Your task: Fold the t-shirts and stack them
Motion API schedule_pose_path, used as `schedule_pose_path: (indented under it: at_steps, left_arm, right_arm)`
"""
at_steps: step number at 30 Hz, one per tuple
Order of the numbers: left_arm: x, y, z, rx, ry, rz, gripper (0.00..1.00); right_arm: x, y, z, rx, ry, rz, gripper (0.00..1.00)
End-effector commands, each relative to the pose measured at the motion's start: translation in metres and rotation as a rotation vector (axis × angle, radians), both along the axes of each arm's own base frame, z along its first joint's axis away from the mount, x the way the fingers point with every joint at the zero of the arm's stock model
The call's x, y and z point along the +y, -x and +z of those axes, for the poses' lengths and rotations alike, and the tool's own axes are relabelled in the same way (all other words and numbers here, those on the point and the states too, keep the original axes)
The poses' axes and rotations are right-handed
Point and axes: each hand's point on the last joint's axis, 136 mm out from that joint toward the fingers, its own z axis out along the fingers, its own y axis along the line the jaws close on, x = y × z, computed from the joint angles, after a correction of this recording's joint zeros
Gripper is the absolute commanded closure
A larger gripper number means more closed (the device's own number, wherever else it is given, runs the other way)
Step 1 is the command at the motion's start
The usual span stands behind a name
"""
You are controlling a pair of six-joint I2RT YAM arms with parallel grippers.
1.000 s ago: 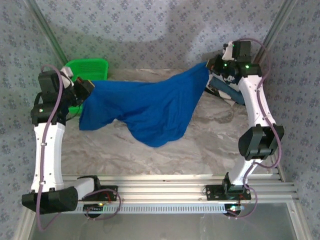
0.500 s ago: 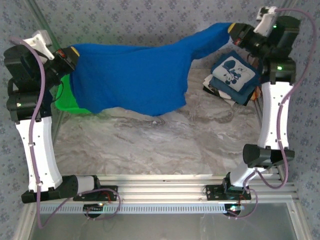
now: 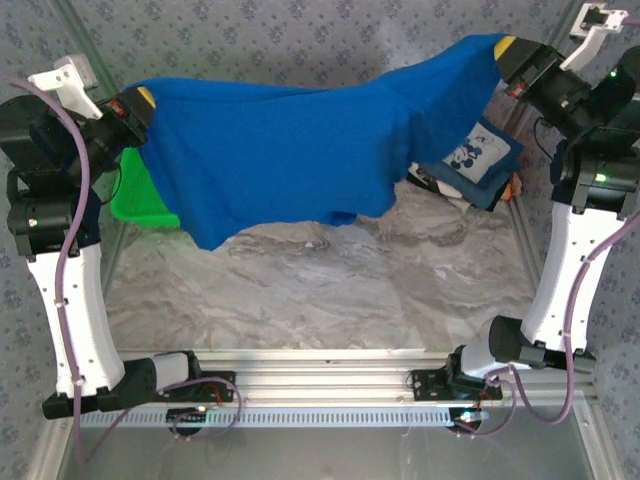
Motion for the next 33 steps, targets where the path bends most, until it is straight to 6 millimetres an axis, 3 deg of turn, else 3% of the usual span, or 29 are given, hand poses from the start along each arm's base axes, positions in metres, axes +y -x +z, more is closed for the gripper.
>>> schedule_pose_path:
  at_steps: [1, 5, 10, 16, 29, 33]
  left_arm:
    - [-0.010, 0.028, 0.045, -0.177, 0.002, -0.046, 1.00]
    - [-0.020, 0.045, 0.061, -0.244, 0.001, -0.083, 1.00]
    - [-0.034, 0.082, 0.089, -0.345, -0.014, -0.143, 1.00]
    - [-0.038, 0.117, 0.106, -0.409, -0.020, -0.157, 1.00]
    - [-0.035, 0.152, 0.093, -0.381, 0.027, -0.143, 1.00]
    - [-0.034, 0.149, 0.082, -0.334, 0.057, -0.141, 1.00]
  right_arm:
    - [-0.002, 0.019, 0.027, -0.082, -0.016, 0.003, 1.00]
    - [-0.004, 0.033, 0.049, -0.144, -0.033, 0.009, 1.00]
    - [-0.003, 0.053, 0.077, -0.225, -0.042, 0.028, 1.00]
    - [-0.011, 0.066, 0.104, -0.291, -0.078, 0.038, 1.00]
    - [-0.024, 0.089, 0.135, -0.345, -0.182, 0.099, 1.00]
    - [-0.021, 0.098, 0.138, -0.343, -0.184, 0.110, 1.00]
